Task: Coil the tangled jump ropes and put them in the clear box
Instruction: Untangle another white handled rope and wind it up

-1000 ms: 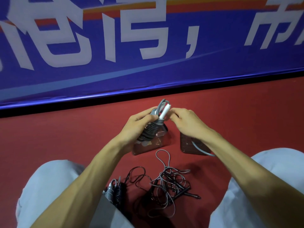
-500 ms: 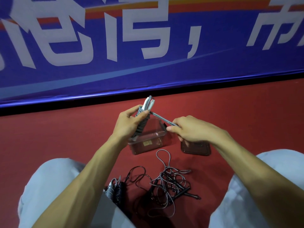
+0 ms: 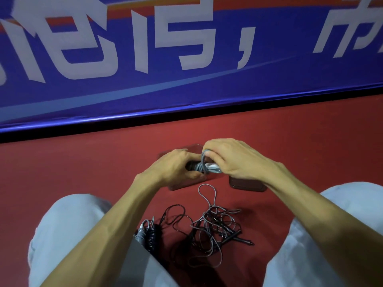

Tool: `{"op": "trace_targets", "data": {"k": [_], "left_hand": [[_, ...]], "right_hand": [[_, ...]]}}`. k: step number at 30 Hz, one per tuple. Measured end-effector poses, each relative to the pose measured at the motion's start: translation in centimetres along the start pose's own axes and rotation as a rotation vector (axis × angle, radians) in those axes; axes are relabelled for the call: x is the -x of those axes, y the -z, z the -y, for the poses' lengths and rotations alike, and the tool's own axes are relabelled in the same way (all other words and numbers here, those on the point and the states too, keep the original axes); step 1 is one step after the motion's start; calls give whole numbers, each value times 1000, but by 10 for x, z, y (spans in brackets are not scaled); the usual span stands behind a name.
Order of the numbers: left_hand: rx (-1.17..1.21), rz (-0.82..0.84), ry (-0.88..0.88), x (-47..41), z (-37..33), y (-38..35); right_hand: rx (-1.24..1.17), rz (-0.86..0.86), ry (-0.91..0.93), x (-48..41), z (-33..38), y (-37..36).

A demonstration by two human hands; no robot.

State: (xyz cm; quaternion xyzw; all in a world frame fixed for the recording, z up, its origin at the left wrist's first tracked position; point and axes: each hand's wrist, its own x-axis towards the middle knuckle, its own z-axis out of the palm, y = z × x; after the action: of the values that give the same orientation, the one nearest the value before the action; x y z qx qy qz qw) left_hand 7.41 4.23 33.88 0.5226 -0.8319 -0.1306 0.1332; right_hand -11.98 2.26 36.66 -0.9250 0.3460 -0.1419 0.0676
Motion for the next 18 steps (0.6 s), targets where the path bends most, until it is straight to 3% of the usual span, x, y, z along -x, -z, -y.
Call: {"op": "trace_targets", "data": {"k": [5, 11, 14, 18], "left_hand": [[228, 10, 27, 2, -14, -5], [516, -108, 106, 2, -24, -7], [786, -133, 97, 1, -27, -2], [981, -327, 173, 0, -32, 8]], "right_hand": [[-131, -185, -85, -6, -13, -8], [-305, -339, -271, -7, -27, -7], [-298, -340, -358, -5, -34, -3], [-227, -198, -397, -6, -24, -7]]}}
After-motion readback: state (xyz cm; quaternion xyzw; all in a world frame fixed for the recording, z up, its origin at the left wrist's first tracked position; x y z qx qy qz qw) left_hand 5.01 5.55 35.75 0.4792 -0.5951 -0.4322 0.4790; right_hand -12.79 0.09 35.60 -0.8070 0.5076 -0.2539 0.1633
